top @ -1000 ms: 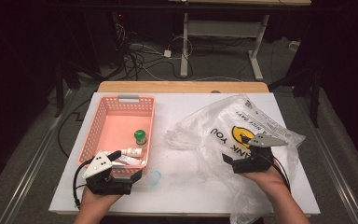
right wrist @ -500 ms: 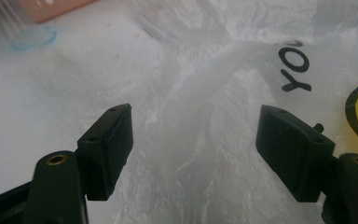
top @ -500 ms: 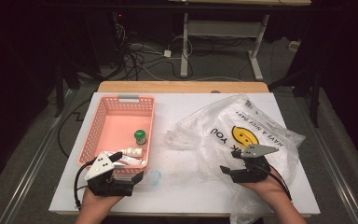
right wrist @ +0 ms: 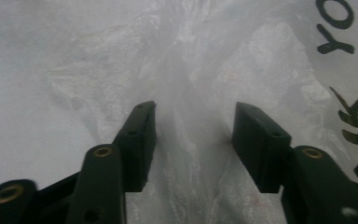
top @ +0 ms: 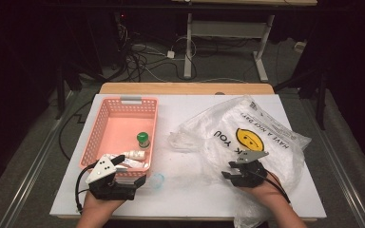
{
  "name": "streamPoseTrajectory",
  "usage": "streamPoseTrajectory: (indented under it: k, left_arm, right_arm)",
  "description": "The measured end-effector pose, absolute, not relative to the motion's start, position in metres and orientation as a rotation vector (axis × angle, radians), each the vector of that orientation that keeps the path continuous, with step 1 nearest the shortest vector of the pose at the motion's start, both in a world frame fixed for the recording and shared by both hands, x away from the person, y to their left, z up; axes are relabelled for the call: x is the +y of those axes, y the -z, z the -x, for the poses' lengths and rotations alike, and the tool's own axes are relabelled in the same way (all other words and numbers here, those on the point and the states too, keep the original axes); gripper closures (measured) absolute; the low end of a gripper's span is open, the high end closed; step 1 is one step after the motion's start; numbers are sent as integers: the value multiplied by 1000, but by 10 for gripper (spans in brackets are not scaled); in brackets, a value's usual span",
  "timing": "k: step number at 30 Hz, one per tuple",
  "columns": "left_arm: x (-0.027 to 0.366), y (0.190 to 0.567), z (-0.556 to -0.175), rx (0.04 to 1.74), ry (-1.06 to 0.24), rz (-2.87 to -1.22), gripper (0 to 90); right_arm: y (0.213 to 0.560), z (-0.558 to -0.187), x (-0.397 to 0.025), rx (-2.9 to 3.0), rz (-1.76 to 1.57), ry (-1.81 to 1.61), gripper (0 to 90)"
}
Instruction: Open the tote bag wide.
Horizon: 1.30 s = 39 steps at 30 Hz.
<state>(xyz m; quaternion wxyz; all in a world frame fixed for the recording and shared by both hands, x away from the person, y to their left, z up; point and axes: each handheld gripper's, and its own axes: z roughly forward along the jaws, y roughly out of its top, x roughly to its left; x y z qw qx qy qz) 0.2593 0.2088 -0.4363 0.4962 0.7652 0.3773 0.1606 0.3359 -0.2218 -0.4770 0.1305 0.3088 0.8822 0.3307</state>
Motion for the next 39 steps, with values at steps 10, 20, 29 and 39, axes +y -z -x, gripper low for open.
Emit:
streamPoseTrajectory:
  k: [10,20,29,39]
  left_arm:
    - [208,436,-259,911,-388,-1858,0]
    - [209,436,-259,914,-385,-1852,0]
    - [211,436,-260,922,-384,-1848,0]
    - [217,437,-264,944,-383,-1834,0]
  right_arm:
    - [479,-340,-229,2515,-945,-987,824]
    - [478,-340,-231,2471,-987,-1044,900]
    - [467,-341,-234,2365,-1008,-1170,900]
    - [460,-354,-224,2287,-1042,-1207,900]
